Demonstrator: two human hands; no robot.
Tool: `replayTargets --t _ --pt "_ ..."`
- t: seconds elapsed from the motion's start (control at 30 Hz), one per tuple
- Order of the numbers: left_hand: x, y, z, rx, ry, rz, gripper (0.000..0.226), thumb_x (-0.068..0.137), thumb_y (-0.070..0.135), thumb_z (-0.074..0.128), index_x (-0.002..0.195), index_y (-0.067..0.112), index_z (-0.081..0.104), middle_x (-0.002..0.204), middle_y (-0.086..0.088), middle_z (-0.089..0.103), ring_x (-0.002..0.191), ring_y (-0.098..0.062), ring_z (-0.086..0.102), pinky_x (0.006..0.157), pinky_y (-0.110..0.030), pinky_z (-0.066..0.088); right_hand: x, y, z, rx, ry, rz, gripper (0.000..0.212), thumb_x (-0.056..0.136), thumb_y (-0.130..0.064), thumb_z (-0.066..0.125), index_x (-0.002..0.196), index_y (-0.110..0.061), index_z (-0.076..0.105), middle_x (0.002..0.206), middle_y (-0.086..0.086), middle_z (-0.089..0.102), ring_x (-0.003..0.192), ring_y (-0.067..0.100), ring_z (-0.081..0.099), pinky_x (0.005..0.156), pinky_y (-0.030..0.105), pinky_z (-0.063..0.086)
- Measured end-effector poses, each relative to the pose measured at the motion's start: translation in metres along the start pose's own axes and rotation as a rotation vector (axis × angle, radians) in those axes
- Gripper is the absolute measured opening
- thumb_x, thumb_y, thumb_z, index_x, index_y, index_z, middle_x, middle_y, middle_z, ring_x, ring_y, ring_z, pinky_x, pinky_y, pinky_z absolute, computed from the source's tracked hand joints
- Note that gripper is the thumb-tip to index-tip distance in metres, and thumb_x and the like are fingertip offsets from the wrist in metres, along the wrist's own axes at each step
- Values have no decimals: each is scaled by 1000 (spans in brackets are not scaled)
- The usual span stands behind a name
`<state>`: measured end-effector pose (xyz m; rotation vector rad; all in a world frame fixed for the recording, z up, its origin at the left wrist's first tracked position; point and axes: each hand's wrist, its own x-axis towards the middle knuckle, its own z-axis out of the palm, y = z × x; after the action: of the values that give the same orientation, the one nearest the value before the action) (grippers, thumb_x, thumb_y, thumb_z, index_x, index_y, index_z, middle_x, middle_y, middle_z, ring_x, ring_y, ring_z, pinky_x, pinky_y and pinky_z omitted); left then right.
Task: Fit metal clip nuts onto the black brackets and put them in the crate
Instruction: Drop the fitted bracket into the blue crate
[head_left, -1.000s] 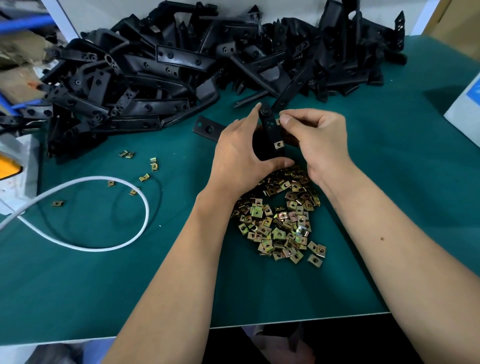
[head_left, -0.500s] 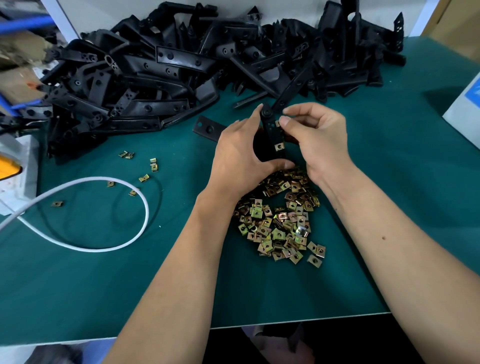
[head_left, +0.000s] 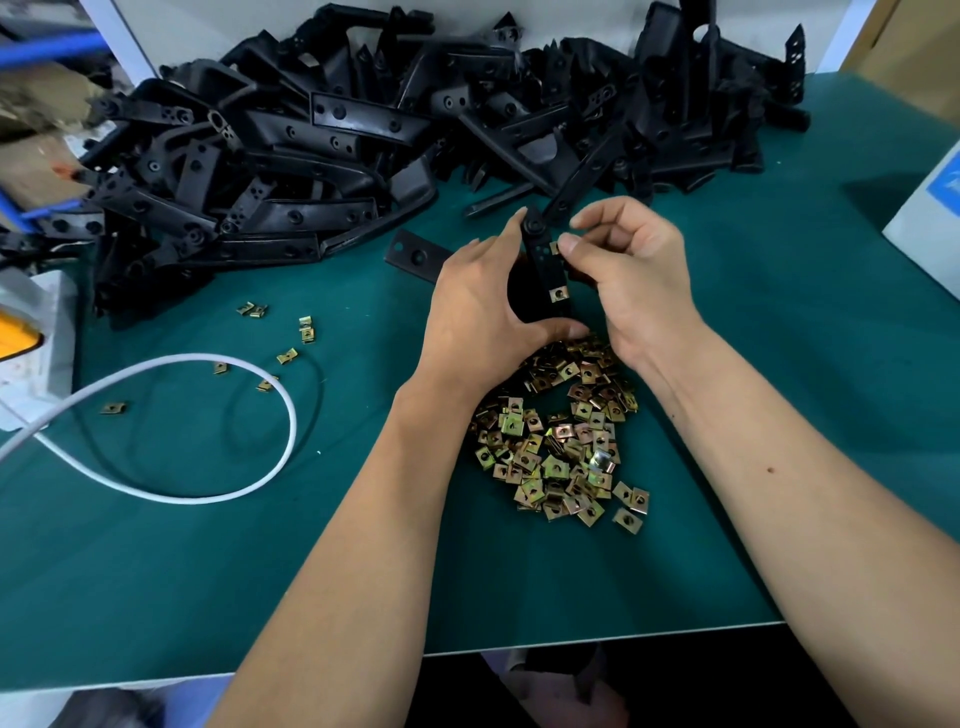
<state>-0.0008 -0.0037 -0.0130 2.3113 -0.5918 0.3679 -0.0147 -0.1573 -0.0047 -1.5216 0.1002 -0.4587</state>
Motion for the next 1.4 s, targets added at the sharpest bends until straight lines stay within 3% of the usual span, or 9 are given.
replayTargets --t 0.4,0.6,0.73,0.93,1.07,1.1,1.17,1.27,1.4 --pt "1 3 5 68 21 -6 122 60 65 89 156 10 38 132 -5 65 131 -27 53 115 -41 38 -4 -2 6 -49 -42 -33 20 84 -1 74 86 -20 68 69 -10 65 72 7 63 76 26 57" --pt "2 5 6 94 25 -6 120 62 65 87 155 7 38 123 -7 67 120 -27 59 105 -44 46 -7 -3 8 -113 -27 -66 17 86 -6 74 88 -22 69 73 -6 66 68 2 62 57 15 51" --pt "1 5 5 126 22 -22 119 63 66 85 156 8 37 123 -7 67 119 -26 59 105 -44 47 -6 -2 6 -188 -24 -76 12 89 -16 74 95 -26 71 77 -7 71 66 0 65 47 21 51" --pt "-2 12 6 181 48 -56 116 65 66 85 155 9 39 127 -5 67 121 -25 59 108 -43 45 -1 -9 -5 -46 -40 134 20 101 -26 64 94 -16 79 94 2 79 97 15 75 88 39 62" --pt "0 33 9 348 70 9 114 70 63 83 154 2 37 122 -11 68 117 -31 60 110 -43 40 -13 -20 -21 -237 -75 53 6 92 -25 74 96 -27 78 94 -4 79 95 9 74 93 40 61" --pt "1 45 15 372 76 41 110 72 60 82 154 1 37 122 -10 67 117 -31 60 112 -43 38 -18 -24 -32 -315 -68 22 14 87 -21 79 98 -30 76 92 -7 79 92 5 74 91 36 61" --pt "3 69 26 406 79 78 100 78 51 75 155 2 36 123 -9 66 120 -31 58 115 -41 34 -24 -34 -51 -442 -8 -54 25 79 -15 83 99 -28 76 86 -10 77 84 1 73 84 28 61" --pt "7 121 58 402 32 150 77 89 37 41 157 4 30 127 -9 63 126 -31 55 118 -37 27 -37 -51 -98 -613 152 -143 20 75 -11 81 92 -19 73 74 -13 72 74 5 71 71 20 56" --pt "3 195 99 466 -37 346 83 86 26 63 158 5 27 129 -5 61 126 -27 54 119 -34 24 -62 -61 -176 -573 375 -96 15 79 -12 78 88 -22 71 77 -2 74 74 19 71 72 33 57"
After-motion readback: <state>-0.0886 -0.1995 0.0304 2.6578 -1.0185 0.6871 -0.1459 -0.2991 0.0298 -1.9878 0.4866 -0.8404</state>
